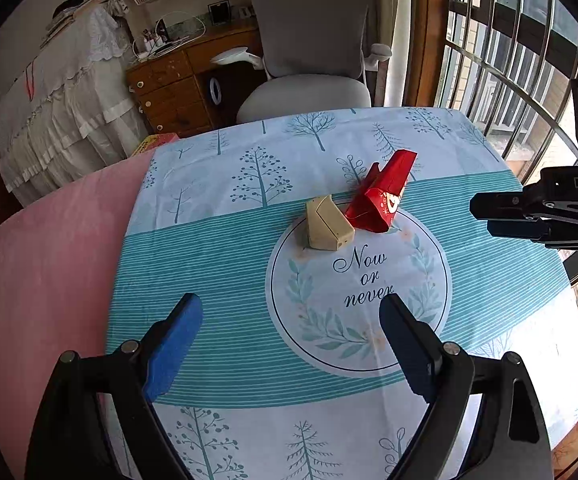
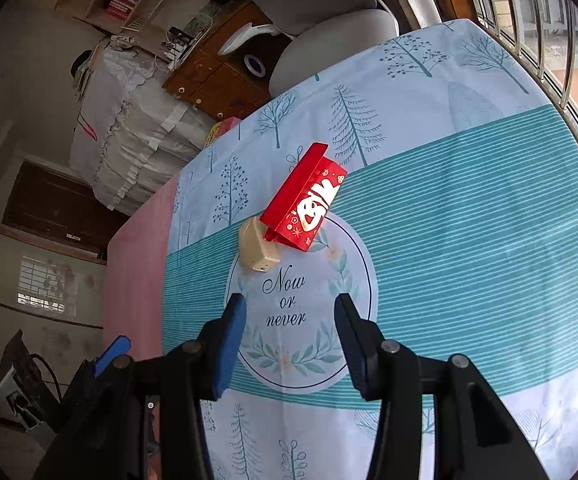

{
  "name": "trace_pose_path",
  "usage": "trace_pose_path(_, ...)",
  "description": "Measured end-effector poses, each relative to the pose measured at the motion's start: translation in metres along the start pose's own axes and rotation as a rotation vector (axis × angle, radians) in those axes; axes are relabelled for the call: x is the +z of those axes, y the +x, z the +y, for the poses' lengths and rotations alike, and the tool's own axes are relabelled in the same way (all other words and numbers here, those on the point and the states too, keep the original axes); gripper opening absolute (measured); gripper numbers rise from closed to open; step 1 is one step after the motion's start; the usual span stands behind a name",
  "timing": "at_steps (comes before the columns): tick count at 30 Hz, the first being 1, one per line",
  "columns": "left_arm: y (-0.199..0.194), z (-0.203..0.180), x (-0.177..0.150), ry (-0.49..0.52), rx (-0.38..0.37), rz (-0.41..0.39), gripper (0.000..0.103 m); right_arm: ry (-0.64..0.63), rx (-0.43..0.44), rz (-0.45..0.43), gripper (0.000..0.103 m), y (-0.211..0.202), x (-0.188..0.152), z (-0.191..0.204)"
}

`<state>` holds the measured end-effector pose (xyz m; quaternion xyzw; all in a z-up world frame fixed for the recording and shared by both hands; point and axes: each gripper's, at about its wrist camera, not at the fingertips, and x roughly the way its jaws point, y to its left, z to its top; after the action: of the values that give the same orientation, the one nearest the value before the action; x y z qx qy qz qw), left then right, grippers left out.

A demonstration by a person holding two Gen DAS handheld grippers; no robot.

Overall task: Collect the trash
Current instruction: 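Move both open tools back over the table toward the beige and red boxes, then grasp the beige box with the left gripper while the right grasps the red box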

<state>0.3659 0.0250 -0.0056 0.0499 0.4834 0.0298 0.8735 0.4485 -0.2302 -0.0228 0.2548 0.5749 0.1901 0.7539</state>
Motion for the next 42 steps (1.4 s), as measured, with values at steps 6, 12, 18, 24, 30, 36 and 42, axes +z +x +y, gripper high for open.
trace_pose_path(6,0.051,0.005,0.018,0.001,0.015,0.058,0.089,0.041,-0.016,0.046,0.049,0.06,0.049,-0.005)
trace_pose_path(12,0.071,0.012,0.022,0.015,0.002,0.086,0.089,0.047,-0.103,0.097,0.058,0.102,0.071,0.003)
trace_pose_path(18,0.081,0.018,0.031,0.047,-0.002,0.092,0.089,-0.043,-0.219,0.132,0.059,0.129,0.077,0.025)
trace_pose_path(24,0.094,0.018,0.045,0.066,-0.039,0.094,0.089,-0.213,-0.295,0.113,0.028,0.134,0.069,0.041)
trace_pose_path(30,0.11,0.007,0.055,0.121,-0.117,0.123,0.089,-0.203,-0.243,0.137,0.018,0.121,0.077,0.021)
trace_pose_path(36,0.132,0.0,0.06,0.018,-0.176,0.186,0.089,-0.166,-0.189,0.131,0.017,0.108,0.076,0.001)
trace_pose_path(42,0.151,-0.002,0.057,-0.131,-0.176,0.241,0.082,-0.175,-0.164,0.129,0.017,0.105,0.069,0.0)
